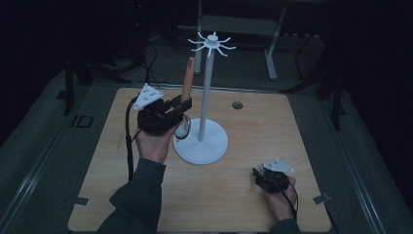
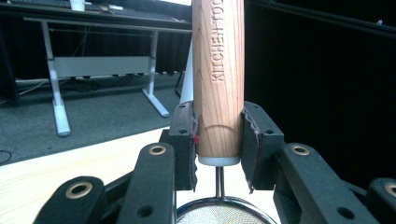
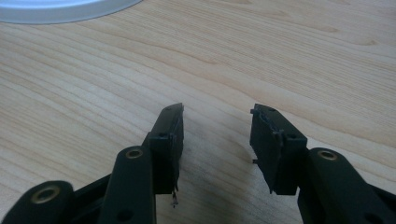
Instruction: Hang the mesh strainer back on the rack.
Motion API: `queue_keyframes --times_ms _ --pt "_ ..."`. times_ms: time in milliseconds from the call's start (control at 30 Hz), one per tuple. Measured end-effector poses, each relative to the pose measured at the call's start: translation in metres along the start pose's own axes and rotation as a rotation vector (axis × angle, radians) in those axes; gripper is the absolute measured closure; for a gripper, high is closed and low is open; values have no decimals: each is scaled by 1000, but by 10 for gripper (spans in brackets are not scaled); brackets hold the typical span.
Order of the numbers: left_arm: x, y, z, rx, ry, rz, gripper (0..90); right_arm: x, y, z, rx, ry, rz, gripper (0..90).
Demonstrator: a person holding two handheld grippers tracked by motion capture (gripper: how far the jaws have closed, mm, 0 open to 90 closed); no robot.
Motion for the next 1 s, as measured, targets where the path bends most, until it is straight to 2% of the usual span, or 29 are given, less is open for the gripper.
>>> queue_keyframes --times_ms 600,1000 --pt "-1 -2 16 -17 -47 -1 690 0 0 0 0 1 1 543" --pt "5 -3 21 -18 -45 0 690 0 0 0 0 0 2 542"
Point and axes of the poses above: each handheld gripper's, and its own axes: x roughly forward along the jaws, z roughly out of its top, y roughly to its left, the point moved 5 cm from there along x, roughly forward along the jaws, and after that the axes turned 5 degrees about -y, right-handed, at the moved point
